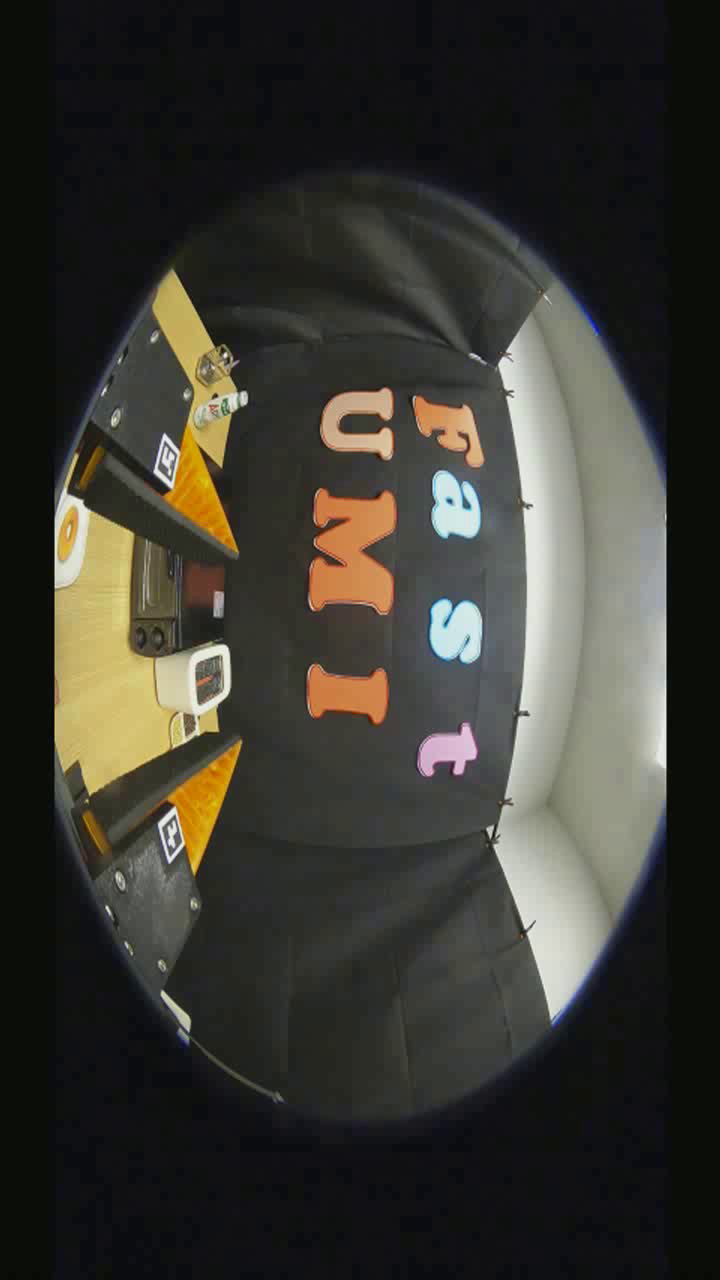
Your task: Open the toaster oven, put the food inside, and close the toaster oven door.
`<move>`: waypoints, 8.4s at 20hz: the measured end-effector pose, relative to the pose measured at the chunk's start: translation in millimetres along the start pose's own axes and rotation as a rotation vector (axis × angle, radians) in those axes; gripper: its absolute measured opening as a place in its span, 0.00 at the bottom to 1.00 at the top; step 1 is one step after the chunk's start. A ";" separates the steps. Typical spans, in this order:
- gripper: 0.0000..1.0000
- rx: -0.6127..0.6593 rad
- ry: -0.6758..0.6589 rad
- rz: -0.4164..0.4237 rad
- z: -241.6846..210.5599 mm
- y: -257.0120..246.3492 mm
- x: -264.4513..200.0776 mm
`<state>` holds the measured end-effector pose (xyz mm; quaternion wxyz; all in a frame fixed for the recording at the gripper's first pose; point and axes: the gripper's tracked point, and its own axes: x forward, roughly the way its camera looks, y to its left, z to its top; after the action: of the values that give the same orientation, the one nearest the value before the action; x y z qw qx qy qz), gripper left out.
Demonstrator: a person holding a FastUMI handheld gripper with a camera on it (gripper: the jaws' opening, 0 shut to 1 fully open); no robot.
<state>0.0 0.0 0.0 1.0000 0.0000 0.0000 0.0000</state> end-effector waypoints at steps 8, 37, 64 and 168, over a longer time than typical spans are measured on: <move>0.99 -0.004 0.003 0.008 0.7 8.1 1.4; 1.00 -0.100 0.321 0.151 -204.4 165.4 174.4; 0.96 0.002 0.504 0.137 -285.9 157.3 67.2; 0.53 0.667 0.559 0.157 -320.7 188.7 172.2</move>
<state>172.2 188.7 -320.7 0.9039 0.3225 0.2703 0.0761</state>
